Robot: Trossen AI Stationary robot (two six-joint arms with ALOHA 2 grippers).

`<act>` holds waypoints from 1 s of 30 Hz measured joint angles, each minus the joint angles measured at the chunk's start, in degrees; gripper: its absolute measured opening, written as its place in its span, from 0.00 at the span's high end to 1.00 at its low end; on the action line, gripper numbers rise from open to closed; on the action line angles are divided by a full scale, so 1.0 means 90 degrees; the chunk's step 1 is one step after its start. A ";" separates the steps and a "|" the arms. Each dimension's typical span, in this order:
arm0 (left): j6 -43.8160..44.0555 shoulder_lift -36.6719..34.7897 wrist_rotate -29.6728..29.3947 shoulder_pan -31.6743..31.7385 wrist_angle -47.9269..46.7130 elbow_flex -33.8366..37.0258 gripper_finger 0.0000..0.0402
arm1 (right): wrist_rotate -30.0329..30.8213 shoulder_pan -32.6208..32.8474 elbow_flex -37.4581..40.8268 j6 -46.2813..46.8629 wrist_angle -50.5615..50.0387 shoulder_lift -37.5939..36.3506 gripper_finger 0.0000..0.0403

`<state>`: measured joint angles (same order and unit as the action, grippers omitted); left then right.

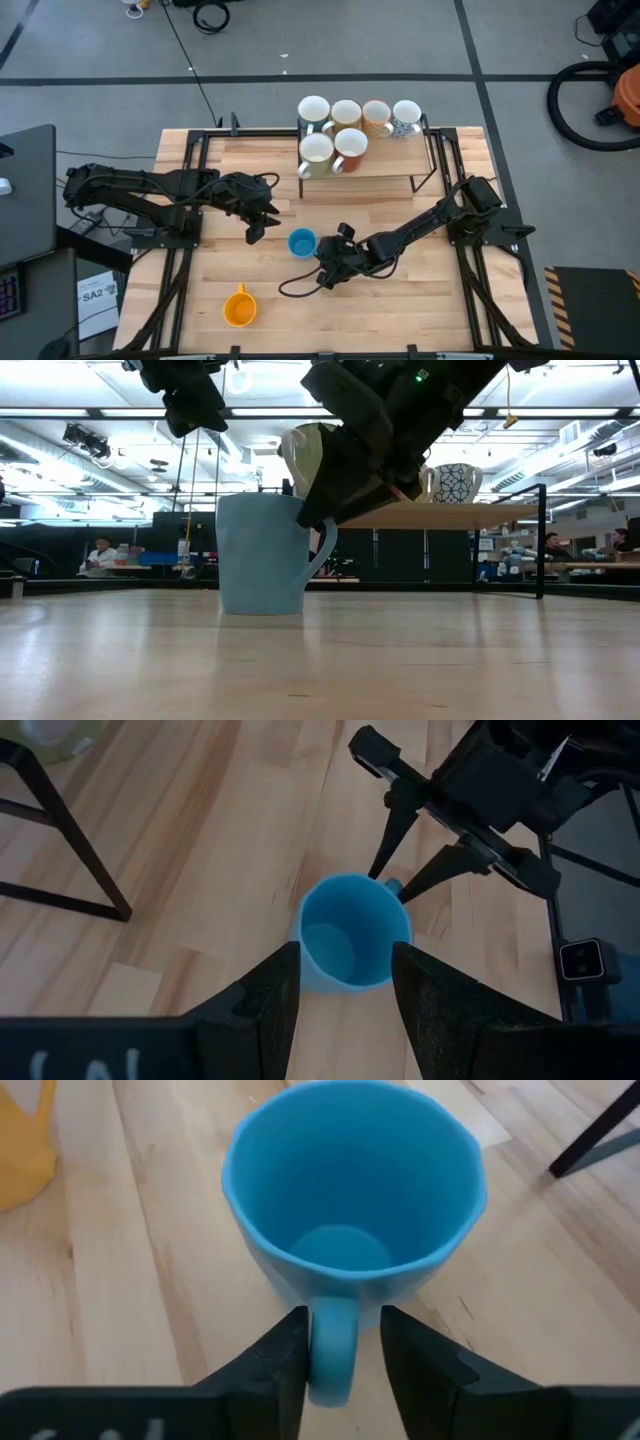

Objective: Place coffee mugs
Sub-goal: Put the blue mug on the shelf

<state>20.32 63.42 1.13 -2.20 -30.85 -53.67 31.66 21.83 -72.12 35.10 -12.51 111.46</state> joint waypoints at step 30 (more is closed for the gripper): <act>0.0000 0.0002 0.0000 0.0000 0.0000 0.0000 0.59 | -0.0209 0.0071 0.0005 0.0424 -0.0424 -0.0548 0.84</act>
<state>20.32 63.44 1.13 -2.20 -30.85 -53.67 29.78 22.46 -72.07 38.91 -16.32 106.53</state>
